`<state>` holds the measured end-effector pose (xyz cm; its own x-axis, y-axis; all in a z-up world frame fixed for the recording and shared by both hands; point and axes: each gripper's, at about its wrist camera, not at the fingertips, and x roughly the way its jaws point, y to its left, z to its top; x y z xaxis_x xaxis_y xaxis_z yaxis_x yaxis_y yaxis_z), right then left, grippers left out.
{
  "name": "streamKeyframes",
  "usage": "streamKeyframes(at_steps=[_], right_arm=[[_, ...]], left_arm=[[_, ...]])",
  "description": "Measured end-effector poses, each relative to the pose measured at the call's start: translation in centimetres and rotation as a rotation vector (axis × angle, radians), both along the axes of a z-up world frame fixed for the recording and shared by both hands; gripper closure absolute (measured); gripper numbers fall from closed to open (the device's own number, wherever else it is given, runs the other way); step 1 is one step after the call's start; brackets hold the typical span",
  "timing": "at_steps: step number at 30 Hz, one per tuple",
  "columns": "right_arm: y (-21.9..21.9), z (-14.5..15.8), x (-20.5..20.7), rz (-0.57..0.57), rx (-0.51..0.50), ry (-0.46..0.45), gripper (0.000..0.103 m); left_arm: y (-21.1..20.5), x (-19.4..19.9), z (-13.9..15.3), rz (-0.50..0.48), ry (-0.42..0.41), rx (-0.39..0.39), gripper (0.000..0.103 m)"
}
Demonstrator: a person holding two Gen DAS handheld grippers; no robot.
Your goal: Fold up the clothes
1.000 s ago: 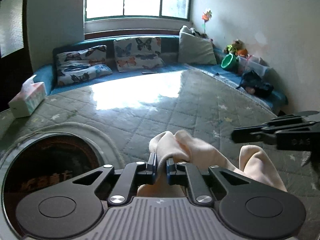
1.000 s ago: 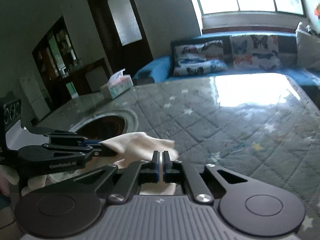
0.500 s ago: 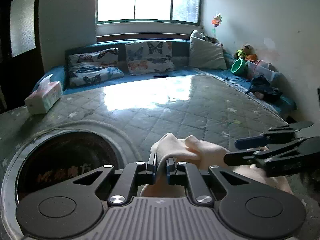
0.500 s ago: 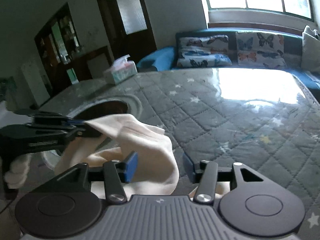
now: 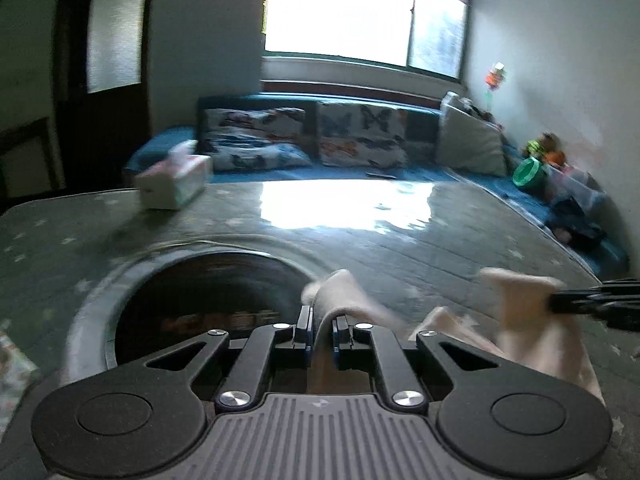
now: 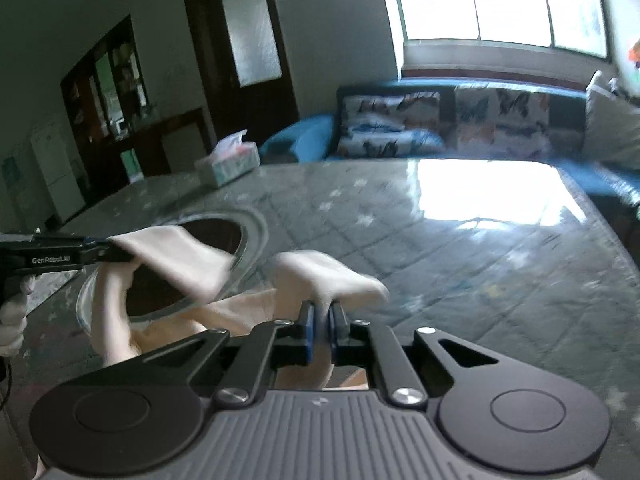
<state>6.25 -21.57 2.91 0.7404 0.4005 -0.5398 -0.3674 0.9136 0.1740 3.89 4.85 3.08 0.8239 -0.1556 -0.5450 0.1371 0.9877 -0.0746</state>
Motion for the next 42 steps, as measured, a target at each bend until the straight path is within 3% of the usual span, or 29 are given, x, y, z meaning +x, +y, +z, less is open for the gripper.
streamKeyframes(at_steps=[6,10,14,18,21,24,27,29,32,42], right_arm=[[-4.2,2.5,-4.6,-0.083,-0.006,-0.055,0.097],[-7.7,3.0,-8.1,-0.189,-0.034,-0.043,0.097],[-10.6,2.5,-11.4,-0.299,-0.069,0.006,0.097],[-12.5,0.5,-13.0,-0.366,-0.073,0.113,0.096],[-13.5,-0.3,-13.3,-0.4,-0.067,0.155,0.089],[-14.4,0.4,-13.5,-0.413,-0.078,0.135,0.082],[-14.7,1.3,-13.4,-0.409,-0.095,0.102,0.079],[-14.3,1.7,-12.6,-0.385,-0.082,0.09,0.073],[-13.3,2.1,-10.9,-0.32,-0.063,0.077,0.073],[-7.2,1.3,-3.4,-0.071,-0.036,0.09,0.072]], left_arm=[[4.3,-3.4,1.2,0.109,-0.013,0.011,0.094],[6.5,-5.8,1.3,0.157,0.027,0.017,0.094],[7.6,-7.9,0.7,0.168,0.094,0.031,0.094],[7.5,-8.6,0.3,0.146,0.145,0.05,0.092],[7.3,-8.8,0.3,0.129,0.158,0.07,0.088],[7.0,-9.1,0.4,0.112,0.171,0.09,0.082],[6.5,-8.9,1.1,0.103,0.151,0.105,0.073],[5.8,-8.4,1.6,0.077,0.129,0.101,0.072],[3.8,-7.1,1.8,0.015,0.11,0.095,0.066],[-4.0,0.3,-0.2,-0.172,0.131,0.116,0.062]])
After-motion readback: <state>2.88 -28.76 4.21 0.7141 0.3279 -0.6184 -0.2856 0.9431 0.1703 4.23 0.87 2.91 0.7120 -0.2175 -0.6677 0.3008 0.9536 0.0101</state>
